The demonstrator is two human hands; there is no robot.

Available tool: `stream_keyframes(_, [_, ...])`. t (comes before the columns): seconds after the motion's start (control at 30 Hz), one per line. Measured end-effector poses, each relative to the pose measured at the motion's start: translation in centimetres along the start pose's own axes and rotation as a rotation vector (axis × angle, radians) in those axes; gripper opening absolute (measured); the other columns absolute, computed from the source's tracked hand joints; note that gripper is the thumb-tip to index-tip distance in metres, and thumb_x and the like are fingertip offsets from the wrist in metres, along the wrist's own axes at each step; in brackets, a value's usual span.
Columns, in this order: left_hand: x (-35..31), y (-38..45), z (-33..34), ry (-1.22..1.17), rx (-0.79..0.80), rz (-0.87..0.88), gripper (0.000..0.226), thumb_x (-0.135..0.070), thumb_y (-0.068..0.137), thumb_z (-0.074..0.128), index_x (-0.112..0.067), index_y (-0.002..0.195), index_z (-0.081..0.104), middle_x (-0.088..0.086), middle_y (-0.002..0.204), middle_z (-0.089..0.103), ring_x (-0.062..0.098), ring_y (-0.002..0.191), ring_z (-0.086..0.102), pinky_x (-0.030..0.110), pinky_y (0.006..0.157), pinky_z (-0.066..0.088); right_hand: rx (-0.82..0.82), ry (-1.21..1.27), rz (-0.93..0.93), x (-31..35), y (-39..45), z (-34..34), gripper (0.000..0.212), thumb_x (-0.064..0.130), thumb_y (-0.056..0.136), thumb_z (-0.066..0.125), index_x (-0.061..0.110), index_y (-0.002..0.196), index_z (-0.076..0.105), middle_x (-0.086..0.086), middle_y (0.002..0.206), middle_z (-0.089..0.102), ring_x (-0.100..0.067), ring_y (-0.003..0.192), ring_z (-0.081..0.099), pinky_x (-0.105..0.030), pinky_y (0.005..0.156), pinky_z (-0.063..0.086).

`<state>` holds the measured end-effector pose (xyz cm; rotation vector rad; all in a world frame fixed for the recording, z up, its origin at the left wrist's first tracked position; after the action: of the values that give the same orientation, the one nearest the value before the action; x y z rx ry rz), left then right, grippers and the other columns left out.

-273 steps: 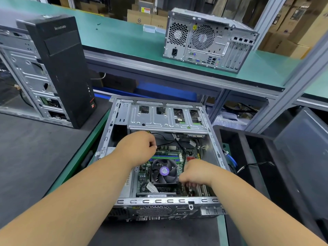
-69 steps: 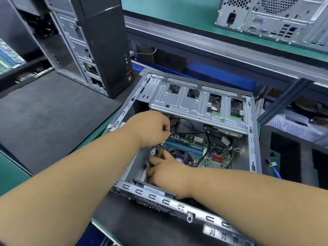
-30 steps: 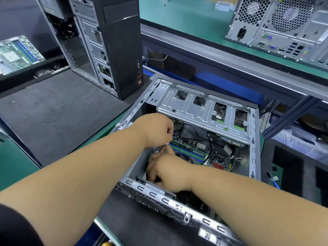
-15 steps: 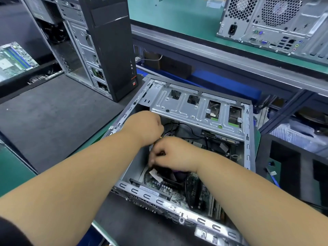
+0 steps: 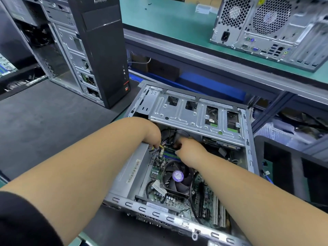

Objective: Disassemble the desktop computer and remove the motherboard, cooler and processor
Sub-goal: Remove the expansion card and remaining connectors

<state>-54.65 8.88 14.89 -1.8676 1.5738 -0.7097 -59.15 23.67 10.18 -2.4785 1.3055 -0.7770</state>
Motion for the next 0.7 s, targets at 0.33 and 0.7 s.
stream_keyframes(0.33, [1.0, 2.3, 0.3, 0.047, 0.021, -0.049, 0.044, -0.035, 0.103, 0.037, -0.006, 0.129, 0.055, 0.013, 0.118, 0.054, 0.024, 0.096, 0.046, 0.036, 0.098, 0.039, 0.029, 0.024, -0.060, 0.6, 2.4, -0.1, 0.046, 0.008, 0.094, 0.046, 0.023, 0.137, 0.050, -0.005, 0.082, 0.056, -0.022, 0.069, 0.051, -0.025, 0.056, 0.039])
stream_keyframes(0.7, [1.3, 4.0, 0.4, 0.165, 0.099, -0.016, 0.023, -0.012, 0.097, 0.047, -0.008, 0.109, 0.067, 0.012, 0.105, 0.059, 0.026, 0.086, 0.052, 0.036, 0.088, 0.046, 0.021, -0.007, -0.042, 0.5, 3.6, -0.1, 0.038, 0.008, 0.096, 0.049, 0.012, 0.134, 0.051, -0.013, 0.107, 0.064, -0.027, 0.086, 0.060, -0.031, 0.068, 0.049])
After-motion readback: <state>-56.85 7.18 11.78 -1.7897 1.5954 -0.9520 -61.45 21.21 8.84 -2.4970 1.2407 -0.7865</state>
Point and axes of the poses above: each hand's wrist, its own y-axis towards the middle knuckle, its own z-axis out of the palm, x = y × z, the point moved 1 cm from there along y, towards the middle knuckle
